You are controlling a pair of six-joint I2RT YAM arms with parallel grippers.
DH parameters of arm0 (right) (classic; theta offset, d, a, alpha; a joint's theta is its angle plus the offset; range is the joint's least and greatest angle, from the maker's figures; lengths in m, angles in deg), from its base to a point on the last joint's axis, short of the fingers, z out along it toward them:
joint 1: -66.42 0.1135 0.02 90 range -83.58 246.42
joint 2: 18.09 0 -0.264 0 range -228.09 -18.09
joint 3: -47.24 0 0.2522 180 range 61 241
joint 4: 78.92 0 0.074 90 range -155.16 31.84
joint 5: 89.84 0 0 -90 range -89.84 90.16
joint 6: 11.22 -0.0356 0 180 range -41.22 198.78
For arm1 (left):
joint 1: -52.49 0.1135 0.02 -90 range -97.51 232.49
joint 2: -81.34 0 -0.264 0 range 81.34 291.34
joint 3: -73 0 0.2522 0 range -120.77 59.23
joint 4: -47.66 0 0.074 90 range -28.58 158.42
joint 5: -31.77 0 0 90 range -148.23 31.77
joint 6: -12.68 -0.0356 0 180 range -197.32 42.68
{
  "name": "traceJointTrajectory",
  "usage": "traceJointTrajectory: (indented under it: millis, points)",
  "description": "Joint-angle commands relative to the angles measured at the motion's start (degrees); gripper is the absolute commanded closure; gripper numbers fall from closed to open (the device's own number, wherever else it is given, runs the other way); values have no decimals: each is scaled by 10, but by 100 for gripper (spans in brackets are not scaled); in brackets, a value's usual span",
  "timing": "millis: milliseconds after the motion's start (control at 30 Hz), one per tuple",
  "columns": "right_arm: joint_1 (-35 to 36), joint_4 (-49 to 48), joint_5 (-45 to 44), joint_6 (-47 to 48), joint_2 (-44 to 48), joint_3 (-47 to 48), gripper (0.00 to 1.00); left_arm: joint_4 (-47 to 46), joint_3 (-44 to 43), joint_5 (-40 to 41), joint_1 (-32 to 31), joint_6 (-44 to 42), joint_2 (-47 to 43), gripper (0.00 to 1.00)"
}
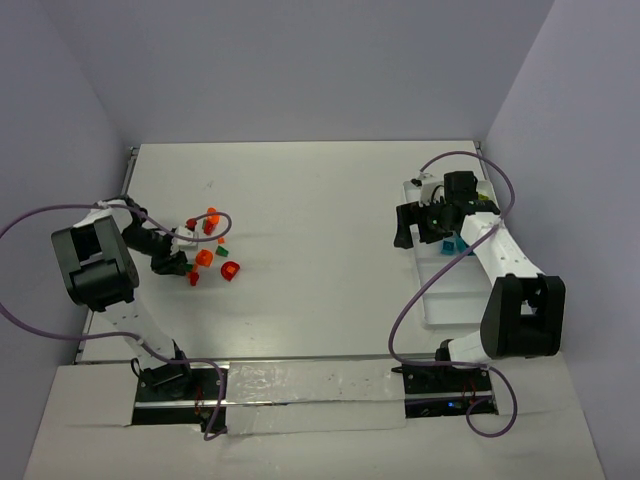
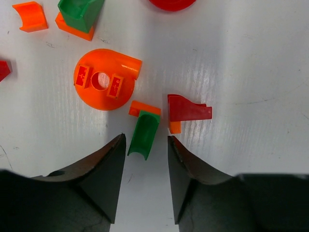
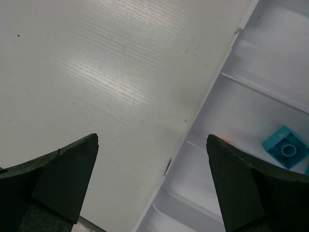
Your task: Sort the legos into containers by color
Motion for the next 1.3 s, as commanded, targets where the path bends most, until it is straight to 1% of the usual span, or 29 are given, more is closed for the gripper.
traceJointTrajectory:
  millis: [0,33,100,200,367,467,533,600,667,733,800,833,867,900,933,967,1000,1033,1067,1100,1167,1200,1267]
  points:
    - [6,3,-7,-3,-5,22,0,-4,6,-11,-1,-21,1,54]
    - [6,3,-7,-3,-5,21,0,-8,11,-9,-2,-19,-2,58]
    - [6,1,-7,-3,-4,20,0,-11,16,-11,-2,-17,-4,62]
    - [6,-1,-6,-4,-2,15,0,-23,35,-13,-3,-9,-16,72]
    - [6,-2,-6,-2,6,13,0,-19,43,-14,-2,4,-35,82]
    - [10,-6,-1,-5,15,12,0,2,28,-32,-2,16,-57,87]
    - [22,-8,7,-7,24,11,0,31,-8,-80,-3,32,-78,94]
    - [22,-15,23,-11,43,6,0,55,-41,-110,-12,64,-98,99]
    - [21,-22,40,-13,58,2,0,60,-66,-153,-24,133,-116,100]
    - [21,-29,61,-16,72,-1,0,69,-83,-195,-45,180,-136,100]
    - [22,-29,105,-22,87,2,1,50,-93,-246,-74,259,-159,100]
    - [21,-28,117,-23,91,4,1,34,-91,-267,-90,311,-170,100]
    - [22,-30,129,-32,94,6,1,14,-87,-303,-118,404,-192,100]
    - [22,-30,141,-36,96,9,2,-14,-79,-323,-133,461,-204,100]
    - [22,-30,161,-44,103,14,4,-77,-58,-343,-152,573,-218,100]
    - [22,-34,167,-51,105,16,4,-124,-44,-364,-182,635,-244,100]
    - [22,-34,175,-58,107,20,4,-190,-24,-364,-189,660,-249,100]
    - [21,-35,189,-71,107,27,5,-323,15,-359,-249,884,-295,100]
    - [20,-30,203,-79,105,33,6,-390,38,-351,-267,947,-313,100]
    - [19,-26,219,-85,103,38,7,-445,57,-347,-284,996,-327,100]
    - [17,-17,276,-94,96,46,10,-518,78,-341,-313,1065,-334,100]
    - [16,-17,304,-98,93,46,12,-526,76,-340,-315,1077,-333,100]
    - [16,-10,380,-106,82,42,16,-516,66,-347,-338,1061,-318,100]
